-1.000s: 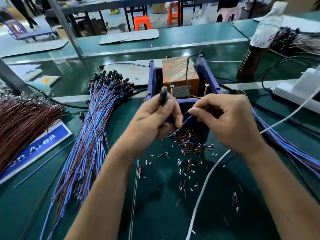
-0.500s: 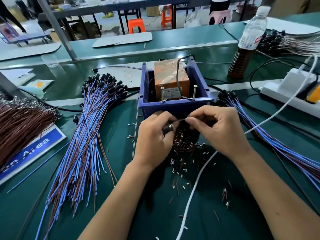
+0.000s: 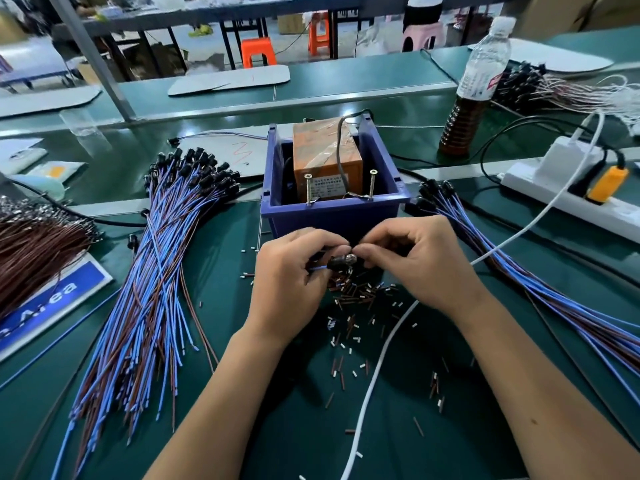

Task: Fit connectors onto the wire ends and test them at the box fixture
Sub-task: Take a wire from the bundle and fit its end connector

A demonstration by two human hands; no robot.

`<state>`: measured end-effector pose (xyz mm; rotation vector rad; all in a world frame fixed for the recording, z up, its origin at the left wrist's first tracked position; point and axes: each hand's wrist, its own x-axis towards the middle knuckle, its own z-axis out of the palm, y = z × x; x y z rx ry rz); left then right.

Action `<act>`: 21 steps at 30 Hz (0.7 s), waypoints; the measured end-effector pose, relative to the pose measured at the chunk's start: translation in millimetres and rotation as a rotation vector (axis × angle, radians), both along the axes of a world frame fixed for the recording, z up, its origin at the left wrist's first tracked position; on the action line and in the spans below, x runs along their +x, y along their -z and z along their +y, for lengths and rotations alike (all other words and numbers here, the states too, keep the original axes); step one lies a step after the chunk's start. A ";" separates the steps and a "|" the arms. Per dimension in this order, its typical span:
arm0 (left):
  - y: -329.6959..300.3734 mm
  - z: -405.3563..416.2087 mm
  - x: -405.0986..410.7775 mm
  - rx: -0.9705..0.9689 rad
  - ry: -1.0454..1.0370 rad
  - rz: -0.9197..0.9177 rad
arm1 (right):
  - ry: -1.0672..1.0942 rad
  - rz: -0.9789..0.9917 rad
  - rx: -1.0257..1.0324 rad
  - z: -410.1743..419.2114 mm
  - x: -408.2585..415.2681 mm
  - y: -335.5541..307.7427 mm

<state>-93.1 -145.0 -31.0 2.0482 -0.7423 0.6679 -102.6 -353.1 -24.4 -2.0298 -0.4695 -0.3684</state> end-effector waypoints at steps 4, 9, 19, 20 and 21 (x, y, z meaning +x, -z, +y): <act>-1.8 3.8 -0.2 -0.057 -0.189 -0.017 | 0.065 0.130 0.064 -23.1 4.5 -3.0; 0.1 3.8 -0.9 -0.053 -0.251 0.000 | 0.045 0.232 0.190 -33.8 6.8 -2.6; 8.3 -12.4 -2.8 0.078 0.027 0.038 | -0.062 0.191 0.040 -6.4 4.7 4.4; 9.0 -11.7 -2.2 0.056 0.018 0.041 | -0.063 0.209 0.071 -5.8 4.7 3.9; 9.5 -10.6 -1.5 0.038 -0.004 0.046 | -0.059 0.233 0.112 -6.8 5.0 3.2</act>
